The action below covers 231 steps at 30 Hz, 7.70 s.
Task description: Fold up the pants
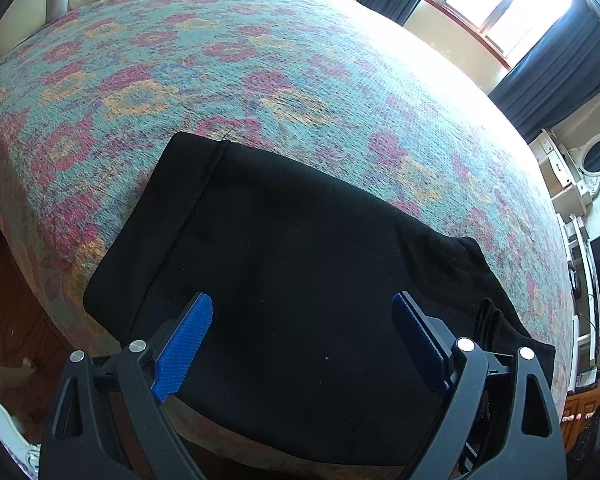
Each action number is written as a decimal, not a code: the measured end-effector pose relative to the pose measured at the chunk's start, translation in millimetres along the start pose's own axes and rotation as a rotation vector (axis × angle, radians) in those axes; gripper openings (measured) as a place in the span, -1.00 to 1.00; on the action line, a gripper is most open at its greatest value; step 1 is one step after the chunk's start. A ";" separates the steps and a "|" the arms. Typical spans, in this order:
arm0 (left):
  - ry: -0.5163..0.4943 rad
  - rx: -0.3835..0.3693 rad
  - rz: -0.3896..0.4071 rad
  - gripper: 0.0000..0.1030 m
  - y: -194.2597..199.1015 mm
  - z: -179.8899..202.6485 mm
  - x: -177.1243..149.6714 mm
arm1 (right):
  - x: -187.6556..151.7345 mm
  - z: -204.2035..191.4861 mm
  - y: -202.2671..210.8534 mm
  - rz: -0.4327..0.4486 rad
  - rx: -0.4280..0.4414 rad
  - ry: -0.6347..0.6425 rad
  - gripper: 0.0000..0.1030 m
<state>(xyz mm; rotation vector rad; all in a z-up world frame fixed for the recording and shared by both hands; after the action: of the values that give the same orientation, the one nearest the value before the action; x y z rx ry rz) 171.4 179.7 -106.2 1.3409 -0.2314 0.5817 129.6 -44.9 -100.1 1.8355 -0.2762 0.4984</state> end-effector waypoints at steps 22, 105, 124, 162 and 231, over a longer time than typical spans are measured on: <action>-0.085 -0.036 -0.071 0.74 -12.1 18.8 -8.9 | 42.8 326.1 4.3 0.075 0.537 -0.930 0.47; 0.165 -0.343 0.015 0.74 2.2 -135.7 23.5 | -62.5 299.3 62.1 -0.029 0.536 -0.835 0.32; 0.035 -0.661 0.020 0.74 -17.8 -118.6 14.2 | -58.7 309.3 57.2 0.002 0.521 -0.903 0.35; -0.535 -0.466 -0.250 -0.32 -44.9 300.6 -54.2 | -22.8 287.1 77.3 0.134 0.624 -0.928 0.35; -0.445 -0.045 -0.118 0.66 2.0 78.0 -72.2 | 40.6 228.7 72.1 0.097 0.297 -0.556 -0.73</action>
<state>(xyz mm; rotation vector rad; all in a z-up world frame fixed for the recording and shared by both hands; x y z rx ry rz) 123.0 86.2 -121.2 1.4185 -0.5196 0.1718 179.8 -281.8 -78.1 2.2385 -0.6986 0.0826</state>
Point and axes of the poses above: each gripper's, at about its wrist camera, not at the fingertips, and y roughly against the way its jaws point, z to its right, x to its top, the point moved 6 cm from there along -y, roughly the way its jaws point, and after that the axes turned 14 degrees about -y, right-handed, at the moved point
